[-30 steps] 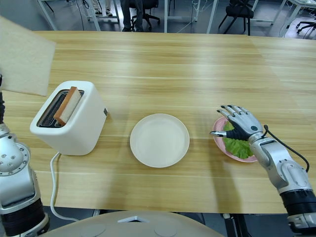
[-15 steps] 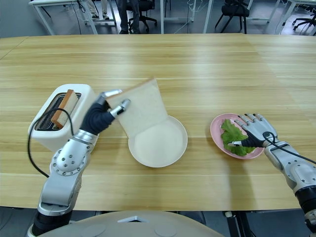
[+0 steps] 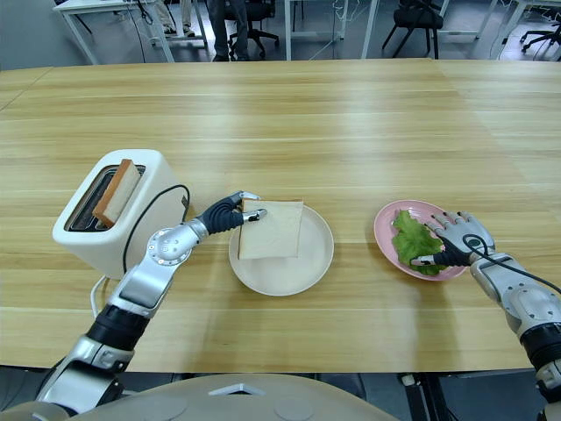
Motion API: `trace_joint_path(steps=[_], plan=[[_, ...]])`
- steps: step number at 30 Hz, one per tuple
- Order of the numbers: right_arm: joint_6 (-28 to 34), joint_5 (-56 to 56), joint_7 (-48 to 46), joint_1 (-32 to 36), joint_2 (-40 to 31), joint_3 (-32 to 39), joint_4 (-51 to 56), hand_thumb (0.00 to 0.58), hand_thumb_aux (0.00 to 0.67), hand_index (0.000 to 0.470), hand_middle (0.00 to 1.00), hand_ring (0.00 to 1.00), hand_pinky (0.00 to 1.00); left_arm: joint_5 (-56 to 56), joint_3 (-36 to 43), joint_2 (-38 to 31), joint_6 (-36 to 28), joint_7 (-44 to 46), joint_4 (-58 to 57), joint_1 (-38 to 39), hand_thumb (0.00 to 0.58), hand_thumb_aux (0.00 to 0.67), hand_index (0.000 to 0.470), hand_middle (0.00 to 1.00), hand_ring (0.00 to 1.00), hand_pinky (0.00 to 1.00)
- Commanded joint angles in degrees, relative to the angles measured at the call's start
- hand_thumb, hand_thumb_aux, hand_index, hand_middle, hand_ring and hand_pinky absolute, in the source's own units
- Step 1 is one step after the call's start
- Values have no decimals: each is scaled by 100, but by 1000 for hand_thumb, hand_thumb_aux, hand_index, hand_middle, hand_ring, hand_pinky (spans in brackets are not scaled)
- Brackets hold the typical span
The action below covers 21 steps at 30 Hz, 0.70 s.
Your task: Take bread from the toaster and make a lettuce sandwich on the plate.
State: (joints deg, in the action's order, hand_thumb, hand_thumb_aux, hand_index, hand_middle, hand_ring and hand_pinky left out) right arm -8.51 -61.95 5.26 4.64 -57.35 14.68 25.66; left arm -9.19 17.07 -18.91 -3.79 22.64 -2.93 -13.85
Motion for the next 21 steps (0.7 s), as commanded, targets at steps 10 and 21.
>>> trace_joint_path(steps=[10,21], plan=[[-67,186,-120,42,-27,316,478,334,234,161,0,0,0,-594,672,30,-384,476,-918,-1,580,670,460,1000,1000,1000],[-239,502,22,80,-20,303,342,580,670,460,0,0,0,-2094,1022,-426,-40,-352,-770,-148,0,0,0,216,216,216]])
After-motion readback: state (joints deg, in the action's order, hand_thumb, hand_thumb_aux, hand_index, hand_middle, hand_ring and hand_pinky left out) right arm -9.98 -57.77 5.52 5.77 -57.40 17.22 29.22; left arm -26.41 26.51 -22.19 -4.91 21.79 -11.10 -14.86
